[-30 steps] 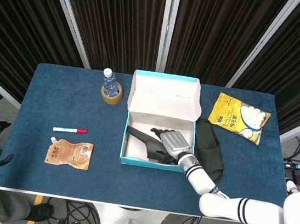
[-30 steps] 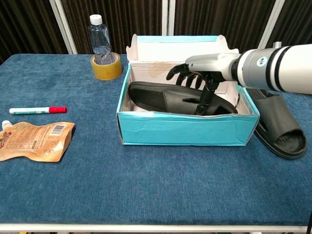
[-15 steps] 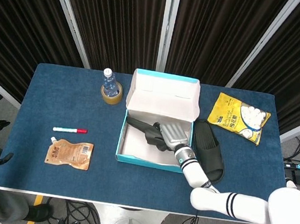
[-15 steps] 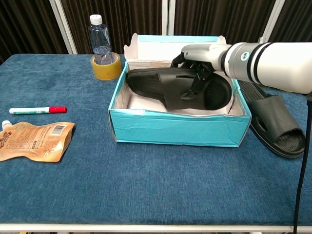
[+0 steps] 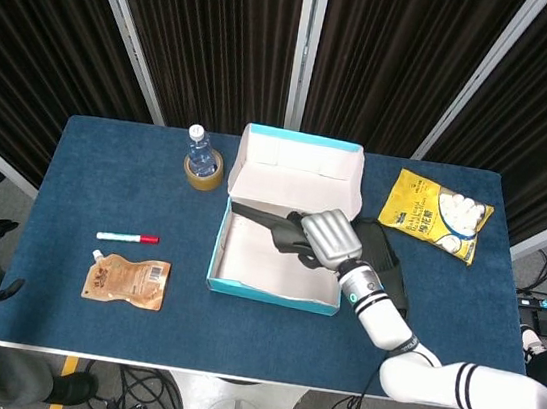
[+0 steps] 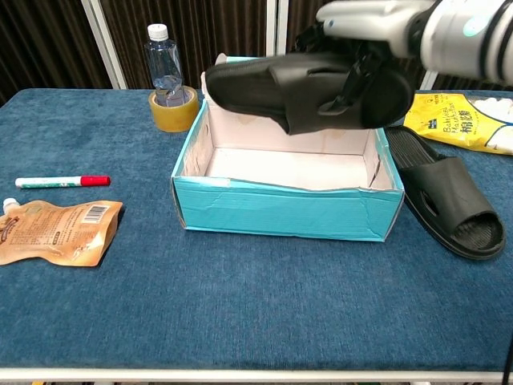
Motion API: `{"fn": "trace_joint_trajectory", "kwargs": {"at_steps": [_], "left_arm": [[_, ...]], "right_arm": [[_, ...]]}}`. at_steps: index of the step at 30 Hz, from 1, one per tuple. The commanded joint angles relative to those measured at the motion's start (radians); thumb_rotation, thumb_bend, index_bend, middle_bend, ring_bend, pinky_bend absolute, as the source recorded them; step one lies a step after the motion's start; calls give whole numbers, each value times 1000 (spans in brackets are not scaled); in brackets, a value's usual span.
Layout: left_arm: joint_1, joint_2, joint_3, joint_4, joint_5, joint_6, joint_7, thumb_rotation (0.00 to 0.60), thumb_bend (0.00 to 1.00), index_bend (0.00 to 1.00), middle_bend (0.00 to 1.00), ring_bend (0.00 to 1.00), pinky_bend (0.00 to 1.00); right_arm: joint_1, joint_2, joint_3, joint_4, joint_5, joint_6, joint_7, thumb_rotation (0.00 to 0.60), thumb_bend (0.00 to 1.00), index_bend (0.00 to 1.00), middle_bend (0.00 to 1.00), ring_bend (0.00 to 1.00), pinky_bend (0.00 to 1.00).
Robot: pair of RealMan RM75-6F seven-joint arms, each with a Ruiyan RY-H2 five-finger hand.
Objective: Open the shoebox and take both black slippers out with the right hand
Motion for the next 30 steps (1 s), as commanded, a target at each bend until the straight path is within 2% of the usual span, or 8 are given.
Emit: {"fn": "trace_joint_trajectory", "kwargs": {"at_steps": [1,8,13,16,21,24,27,30], "left_arm": [[1,2,-2,-4,3,6,5,600,161,163,171,69,71],[-1,7,-1,-18,7,7,21,600,162,163,171,69,71],[2,11,2,-32,10,11,35,600,161,163,171,69,71],[8,13,4,-35,9,17,37,600,161,163,171,69,71],[12,13,7,-38,11,19,37,600,162,163,171,69,71],[12,12,8,-36,11,18,34,600,162,163,171,69,71],[12,11,8,-33,10,17,30,600,161,163,171,69,71],[11,9,7,-27,12,17,26,600,162,163,171,69,71]], "right_arm": [[-64,96,16,-103,-125,10,113,600,545,538,533,608,621],[-165,183,-18,-193,-456,-29,468,600,543,538,533,607,592],[-194,138,-92,-135,-692,-11,630,600,536,538,533,601,498],[-208,94,-130,-96,-777,22,679,600,533,540,532,597,446],[-222,20,-173,-19,-817,28,688,600,522,538,504,567,368],[-237,-35,-193,33,-816,27,655,600,511,527,486,501,343],[-258,-100,-207,95,-815,39,603,600,485,515,472,386,311],[-274,-162,-219,160,-828,57,560,600,460,433,350,173,159]]}}
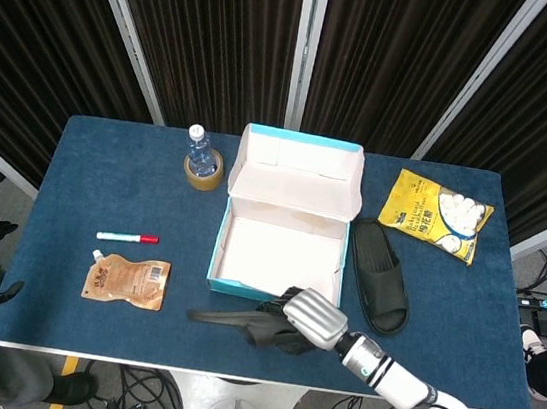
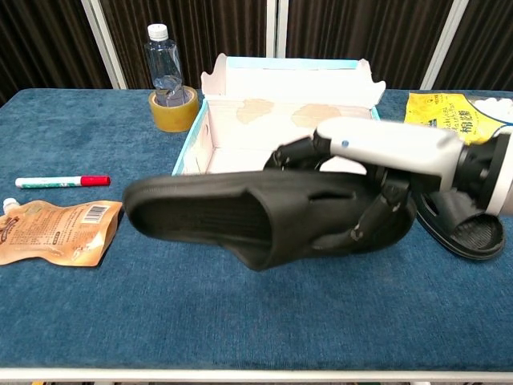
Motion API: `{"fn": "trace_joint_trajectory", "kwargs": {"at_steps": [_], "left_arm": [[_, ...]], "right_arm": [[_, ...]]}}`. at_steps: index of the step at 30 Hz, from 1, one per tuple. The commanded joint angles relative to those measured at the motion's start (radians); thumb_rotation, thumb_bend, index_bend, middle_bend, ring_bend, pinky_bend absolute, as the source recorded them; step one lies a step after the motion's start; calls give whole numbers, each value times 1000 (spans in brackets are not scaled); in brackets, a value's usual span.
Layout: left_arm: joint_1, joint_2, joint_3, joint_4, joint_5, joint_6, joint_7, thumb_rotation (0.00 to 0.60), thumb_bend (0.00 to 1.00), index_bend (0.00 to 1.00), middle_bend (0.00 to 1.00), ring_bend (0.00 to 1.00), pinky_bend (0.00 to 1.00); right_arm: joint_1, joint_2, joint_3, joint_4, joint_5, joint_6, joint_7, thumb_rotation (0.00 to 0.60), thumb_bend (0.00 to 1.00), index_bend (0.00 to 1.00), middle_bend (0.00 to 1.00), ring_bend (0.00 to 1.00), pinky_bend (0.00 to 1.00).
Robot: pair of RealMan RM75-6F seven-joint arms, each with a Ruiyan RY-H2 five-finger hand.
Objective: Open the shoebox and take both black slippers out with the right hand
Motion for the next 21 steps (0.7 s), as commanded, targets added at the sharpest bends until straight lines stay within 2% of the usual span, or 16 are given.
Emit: {"fn": "trace_joint_trajectory", "kwargs": {"at_steps": [1,3,4,5,7,15,19,21], "left_arm": [[-1,-1,-1,3,2,0,-3,600,162,163,171,69,71],[-2,-2,-2,5,4,1,-5,600,162,163,171,69,71],[-2,-2,-2,6,3,1,-7,600,161,163,171,69,71],[-2,-2,-2,8,3,0,-8,600,161,163,171,69,71],[-3,-4,-2,11,0,-3,-11,600,162,163,171,69,71],[-3,-7,-3,18,1,-3,-18,600,161,163,171,69,71],[-4,-6,-1,16,5,-2,-17,600,162,163,171,69,71],[-3,-6,-1,16,7,1,-17,600,162,163,171,69,71]], "right_arm": [[-24,-71,-21,76,-18,22,-67,600,442,351,253,76,75],[-31,-93,-19,111,-30,38,-123,600,392,199,101,4,5],[-37,-105,-17,131,-32,46,-160,600,361,114,41,0,0],[-42,-114,-14,141,-29,50,-186,600,335,50,8,0,0],[-49,-127,-9,159,-20,53,-240,600,297,0,0,0,0],[-67,-126,11,159,-40,118,-320,600,153,0,0,0,0],[-71,-122,4,146,-45,117,-349,600,54,0,0,0,0],[-76,-120,7,141,-53,136,-352,600,38,0,0,0,0]]}}
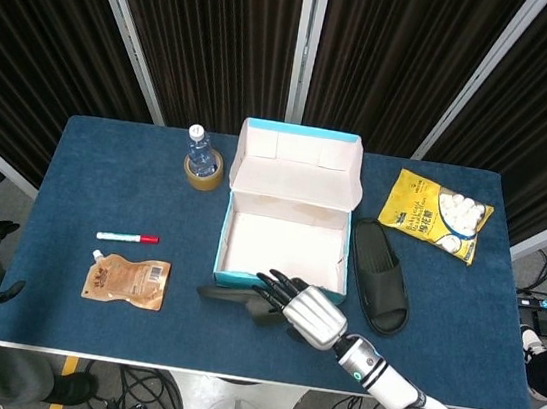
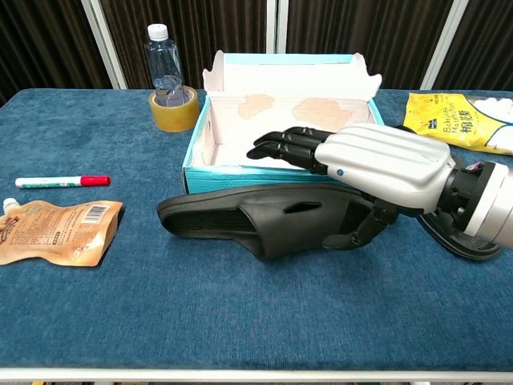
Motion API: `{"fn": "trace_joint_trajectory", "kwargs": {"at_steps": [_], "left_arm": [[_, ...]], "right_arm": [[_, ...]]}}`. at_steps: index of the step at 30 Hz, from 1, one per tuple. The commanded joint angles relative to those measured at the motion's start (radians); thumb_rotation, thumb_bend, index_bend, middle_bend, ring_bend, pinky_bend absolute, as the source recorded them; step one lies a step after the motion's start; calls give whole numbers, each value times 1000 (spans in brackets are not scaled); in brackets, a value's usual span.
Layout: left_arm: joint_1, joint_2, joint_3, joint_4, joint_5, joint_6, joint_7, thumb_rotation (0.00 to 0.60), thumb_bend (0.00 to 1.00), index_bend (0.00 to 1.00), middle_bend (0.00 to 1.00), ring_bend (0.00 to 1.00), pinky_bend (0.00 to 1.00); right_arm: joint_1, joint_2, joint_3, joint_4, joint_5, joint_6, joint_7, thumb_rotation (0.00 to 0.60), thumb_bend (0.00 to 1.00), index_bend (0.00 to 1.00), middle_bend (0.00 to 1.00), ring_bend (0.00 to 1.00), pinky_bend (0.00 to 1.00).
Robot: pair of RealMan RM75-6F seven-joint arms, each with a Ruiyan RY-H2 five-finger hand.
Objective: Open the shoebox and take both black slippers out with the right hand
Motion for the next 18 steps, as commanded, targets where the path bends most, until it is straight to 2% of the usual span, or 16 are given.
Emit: {"fn": "trace_joint_trajectory", "kwargs": {"at_steps": [1,6,8,10,13,18], "left_arm": [[2,1,0,-1,1,3,0,600,162,163,171,69,71],[-1,8,-2,-2,0,1,-6,600,161,163,171,69,71],[-2,9,-5,-2,1,3,-8,600,161,163,171,69,71],[-3,7,-7,0,1,4,-12,600,161,163,171,69,71],[-7,-1,-11,12,-7,-3,-20,600,161,163,171,69,71],[-15,-18,-17,36,-22,-19,-30,600,162,163,171,69,71]], "right_arm": [[-9,9,3,-16,-14,30,1,600,35,0,0,0,0],[-23,77,5,-80,-24,64,-4,600,38,0,0,0,0],[-45,115,16,-108,-15,104,-17,600,66,0,0,0,0],[-75,152,24,-127,0,149,-28,600,137,0,0,0,0],[-152,228,37,-147,61,235,-66,600,250,0,6,0,0],[-283,359,35,-215,224,312,-71,600,282,3,82,16,20]]}}
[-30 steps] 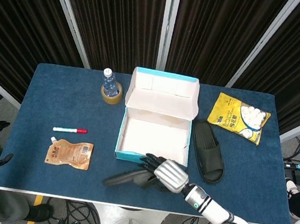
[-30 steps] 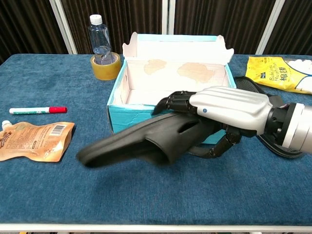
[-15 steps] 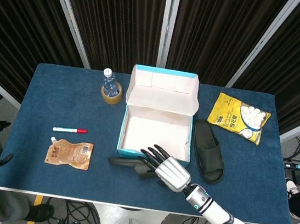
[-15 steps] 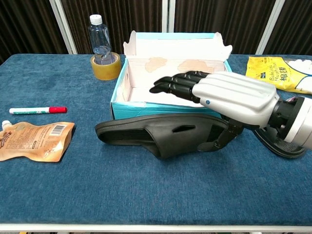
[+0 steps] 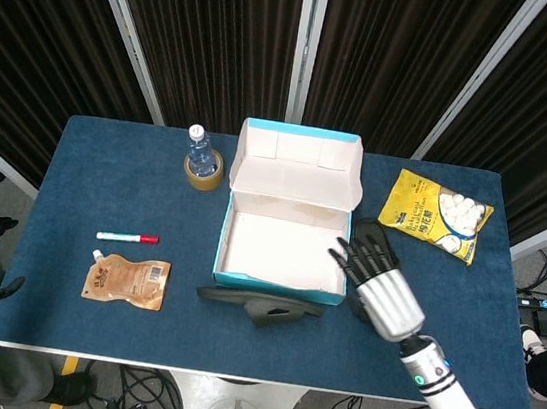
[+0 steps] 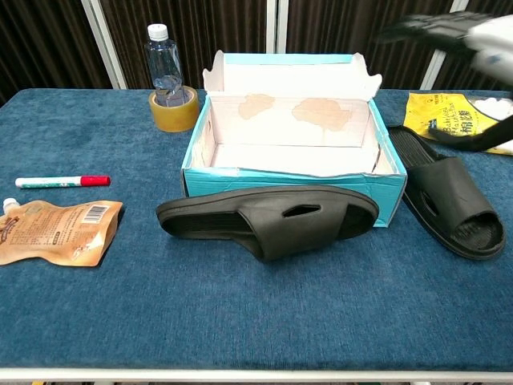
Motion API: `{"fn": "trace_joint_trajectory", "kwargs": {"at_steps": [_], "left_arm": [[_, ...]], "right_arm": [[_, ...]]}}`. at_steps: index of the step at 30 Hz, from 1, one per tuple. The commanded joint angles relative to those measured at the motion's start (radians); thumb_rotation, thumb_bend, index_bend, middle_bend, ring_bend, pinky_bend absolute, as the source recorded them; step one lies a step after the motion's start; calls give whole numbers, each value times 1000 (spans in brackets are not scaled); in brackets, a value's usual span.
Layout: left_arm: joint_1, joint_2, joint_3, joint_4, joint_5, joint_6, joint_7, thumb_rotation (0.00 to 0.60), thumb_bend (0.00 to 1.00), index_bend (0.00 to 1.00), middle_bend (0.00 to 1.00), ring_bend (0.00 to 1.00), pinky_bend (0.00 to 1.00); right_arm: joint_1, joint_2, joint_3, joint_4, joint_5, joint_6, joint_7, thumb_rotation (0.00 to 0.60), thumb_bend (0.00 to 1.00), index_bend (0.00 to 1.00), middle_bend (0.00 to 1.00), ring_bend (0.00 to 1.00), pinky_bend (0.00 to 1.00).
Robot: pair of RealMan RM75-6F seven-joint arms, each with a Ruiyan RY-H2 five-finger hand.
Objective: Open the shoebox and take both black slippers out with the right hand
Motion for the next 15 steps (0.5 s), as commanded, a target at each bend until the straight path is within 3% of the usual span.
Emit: {"fn": "trace_joint_trajectory", "kwargs": {"at_steps": [1,8,15], "left_arm": [[-6,-11,-4,15,-9,-11,-2,600,162,163,171,69,71],[-16,-45,-4,42,-25,-34,43,600,161,163,171,69,71],[-21,-59,0,46,-25,-45,53,600,162,163,171,69,71]], "right_arm": [[-129,119,-2,-73,149,74,6,600,282,4,85,24,24],[-291,207,-50,-94,268,143,97,600,281,0,0,0,6],[-380,207,-53,-77,196,248,198,600,280,0,0,0,0]]}}
